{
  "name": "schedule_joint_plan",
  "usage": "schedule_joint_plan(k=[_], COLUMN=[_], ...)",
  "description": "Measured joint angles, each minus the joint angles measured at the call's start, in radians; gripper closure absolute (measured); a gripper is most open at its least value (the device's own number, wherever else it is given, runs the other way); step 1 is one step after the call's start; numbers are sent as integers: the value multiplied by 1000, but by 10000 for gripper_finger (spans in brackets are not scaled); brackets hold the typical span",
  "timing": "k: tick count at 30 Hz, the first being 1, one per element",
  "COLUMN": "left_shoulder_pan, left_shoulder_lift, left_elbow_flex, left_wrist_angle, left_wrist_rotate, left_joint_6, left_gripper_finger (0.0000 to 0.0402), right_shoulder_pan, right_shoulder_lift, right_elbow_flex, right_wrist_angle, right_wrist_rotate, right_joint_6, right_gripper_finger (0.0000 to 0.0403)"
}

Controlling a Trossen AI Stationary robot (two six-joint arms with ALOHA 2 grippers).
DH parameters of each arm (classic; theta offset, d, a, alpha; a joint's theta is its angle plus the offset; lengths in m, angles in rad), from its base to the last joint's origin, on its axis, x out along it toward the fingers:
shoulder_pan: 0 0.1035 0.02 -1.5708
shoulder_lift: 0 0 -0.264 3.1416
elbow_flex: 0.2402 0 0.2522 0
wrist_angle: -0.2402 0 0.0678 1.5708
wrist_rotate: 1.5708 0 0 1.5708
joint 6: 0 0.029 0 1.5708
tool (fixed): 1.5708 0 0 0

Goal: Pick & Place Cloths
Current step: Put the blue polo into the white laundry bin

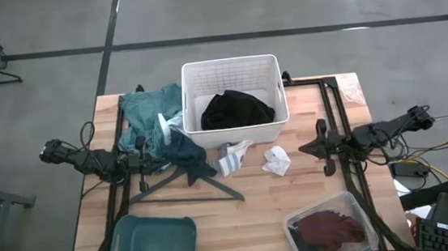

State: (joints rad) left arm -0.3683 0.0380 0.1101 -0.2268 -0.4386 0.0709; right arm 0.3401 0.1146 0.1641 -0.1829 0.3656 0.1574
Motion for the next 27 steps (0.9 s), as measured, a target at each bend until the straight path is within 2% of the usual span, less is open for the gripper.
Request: schedule_joint_plan(k=[6, 10, 27], left_shoulder_pan=[0, 0, -1], left_shoulder_lift=[0, 0, 0], left_elbow_flex=[0, 0, 0], left_wrist_angle=[0, 0, 0], left_wrist_rotate=[0, 0, 0], left_joint_6=[0, 0, 0], left_gripper_finger=[390, 390, 390], right_shoulder_pan=[0, 0, -1], right_shoulder_lift=[0, 0, 0], right_elbow_flex=[-63, -46, -50], right_wrist_angle=[-11, -207, -177], right_wrist_rotate=[-1, -56, -51], right_joint_6=[0, 31, 20], right_gripper_finger=[394, 394, 394])
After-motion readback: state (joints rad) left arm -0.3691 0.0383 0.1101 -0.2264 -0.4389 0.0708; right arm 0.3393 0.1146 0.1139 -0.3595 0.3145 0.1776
